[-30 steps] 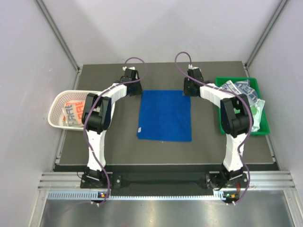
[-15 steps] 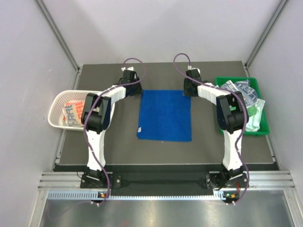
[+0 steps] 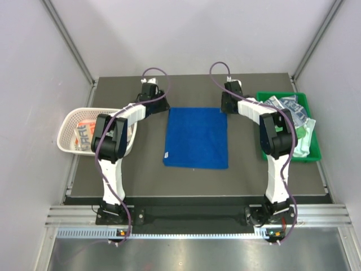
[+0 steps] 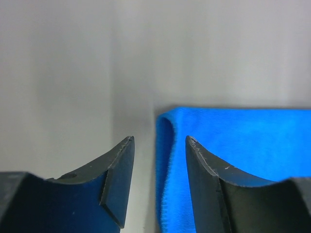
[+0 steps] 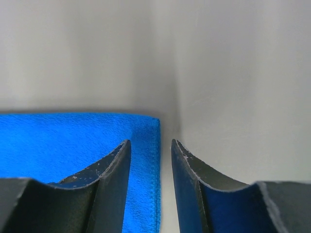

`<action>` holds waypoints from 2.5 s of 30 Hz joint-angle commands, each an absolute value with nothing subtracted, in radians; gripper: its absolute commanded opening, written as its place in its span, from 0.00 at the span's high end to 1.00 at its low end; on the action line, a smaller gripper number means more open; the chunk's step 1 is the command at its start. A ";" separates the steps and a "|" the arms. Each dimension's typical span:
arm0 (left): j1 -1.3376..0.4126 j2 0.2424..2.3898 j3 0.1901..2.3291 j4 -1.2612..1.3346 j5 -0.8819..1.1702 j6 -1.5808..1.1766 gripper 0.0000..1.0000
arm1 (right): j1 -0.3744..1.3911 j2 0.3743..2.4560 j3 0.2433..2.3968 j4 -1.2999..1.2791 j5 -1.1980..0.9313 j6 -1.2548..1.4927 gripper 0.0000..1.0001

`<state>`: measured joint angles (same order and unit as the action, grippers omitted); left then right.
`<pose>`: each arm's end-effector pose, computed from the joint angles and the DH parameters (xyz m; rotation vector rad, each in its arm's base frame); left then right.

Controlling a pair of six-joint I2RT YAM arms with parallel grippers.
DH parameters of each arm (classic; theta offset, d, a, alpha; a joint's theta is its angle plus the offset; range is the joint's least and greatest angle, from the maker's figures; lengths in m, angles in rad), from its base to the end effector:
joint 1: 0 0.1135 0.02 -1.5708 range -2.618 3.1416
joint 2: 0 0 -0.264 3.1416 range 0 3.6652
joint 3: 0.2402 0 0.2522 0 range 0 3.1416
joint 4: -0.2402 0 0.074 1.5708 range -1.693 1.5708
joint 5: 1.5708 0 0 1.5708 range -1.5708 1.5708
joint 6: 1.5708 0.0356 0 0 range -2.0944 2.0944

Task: Fold and stack the towels
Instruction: Fold the towel

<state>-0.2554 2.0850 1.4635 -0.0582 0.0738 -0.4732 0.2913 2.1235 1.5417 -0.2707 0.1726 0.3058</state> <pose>0.4532 -0.1211 0.1807 -0.2089 2.2821 -0.4689 0.4500 0.1286 0.1716 0.0956 2.4056 0.0667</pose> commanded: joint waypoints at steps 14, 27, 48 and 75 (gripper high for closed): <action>-0.336 2.243 1.641 -0.216 -0.118 -0.388 0.52 | 0.285 2.161 1.621 -0.258 0.156 0.285 0.62; -0.371 2.283 1.667 -0.259 -0.247 -0.382 0.63 | 0.295 2.215 1.655 -0.305 0.170 0.273 0.64; -0.374 2.289 1.612 -0.169 -0.196 -0.413 1.00 | 0.308 2.252 1.707 -0.322 0.129 0.275 0.99; -0.364 1.983 1.378 0.262 -0.167 -0.328 1.00 | 0.304 1.959 1.514 -0.057 0.104 0.250 1.00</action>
